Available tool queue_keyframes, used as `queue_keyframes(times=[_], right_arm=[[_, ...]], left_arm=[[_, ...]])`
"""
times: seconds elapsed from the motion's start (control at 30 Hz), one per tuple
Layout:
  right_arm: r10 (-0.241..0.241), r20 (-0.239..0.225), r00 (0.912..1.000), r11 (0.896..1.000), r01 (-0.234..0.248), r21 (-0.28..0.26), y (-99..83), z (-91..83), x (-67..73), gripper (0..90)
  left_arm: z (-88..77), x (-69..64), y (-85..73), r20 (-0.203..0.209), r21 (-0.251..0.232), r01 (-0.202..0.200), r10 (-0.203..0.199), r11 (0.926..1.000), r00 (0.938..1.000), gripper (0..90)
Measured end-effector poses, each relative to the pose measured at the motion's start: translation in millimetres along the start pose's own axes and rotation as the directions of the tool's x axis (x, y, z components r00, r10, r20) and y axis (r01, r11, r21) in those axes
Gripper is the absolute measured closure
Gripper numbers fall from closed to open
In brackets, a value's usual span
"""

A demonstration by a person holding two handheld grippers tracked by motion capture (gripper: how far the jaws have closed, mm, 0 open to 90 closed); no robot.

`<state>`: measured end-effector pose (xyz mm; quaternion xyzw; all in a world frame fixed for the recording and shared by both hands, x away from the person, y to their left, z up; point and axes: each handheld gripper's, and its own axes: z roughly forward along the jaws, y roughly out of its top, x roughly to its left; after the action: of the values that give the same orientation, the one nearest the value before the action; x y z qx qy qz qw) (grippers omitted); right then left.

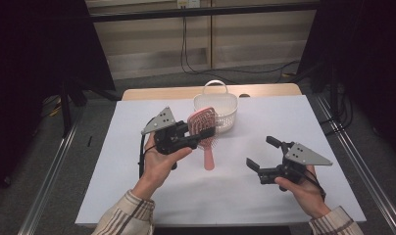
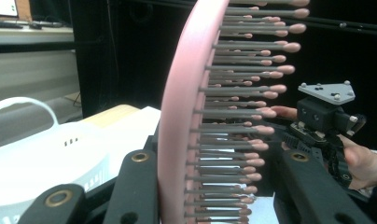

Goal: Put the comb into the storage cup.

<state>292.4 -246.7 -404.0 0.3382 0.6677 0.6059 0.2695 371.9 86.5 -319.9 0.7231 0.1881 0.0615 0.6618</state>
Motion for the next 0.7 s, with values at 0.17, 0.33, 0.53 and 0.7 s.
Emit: queue_keyframes(times=[0.17, 0.33, 0.53, 0.7], right_arm=[[0.002, 0.041, 0.9992, 1.0, -0.002, 0.002, -2.0, -10.0, -3.7, 0.0], [0.012, 0.068, 0.9976, 1.0, -0.012, 0.01, -7.1, -18.9, -6.9, 0.0], [-0.011, 0.114, 0.9934, 1.0, 0.01, 0.006, -10.5, -28.9, -9.7, 0.0], [-0.05, 0.151, 0.9872, 0.998, 0.046, 0.033, -15.2, -34.3, -14.5, 0.0]], left_arm=[[-5.2, 3.2, 4.7, -0.015, -0.008, -0.006, 0.006, 0.9999, 0.9999, 63.3], [-10.2, 9.7, 11.4, -0.029, -0.016, 0.004, -0.005, 0.9999, 0.9996, 63.3], [-14.4, 21.4, 14.8, -0.076, -0.021, 0.013, -0.015, 0.9997, 0.997, 63.3], [-15.9, 26.5, 17.2, -0.1, -0.023, 0.009, -0.011, 0.9997, 0.9949, 63.3]])
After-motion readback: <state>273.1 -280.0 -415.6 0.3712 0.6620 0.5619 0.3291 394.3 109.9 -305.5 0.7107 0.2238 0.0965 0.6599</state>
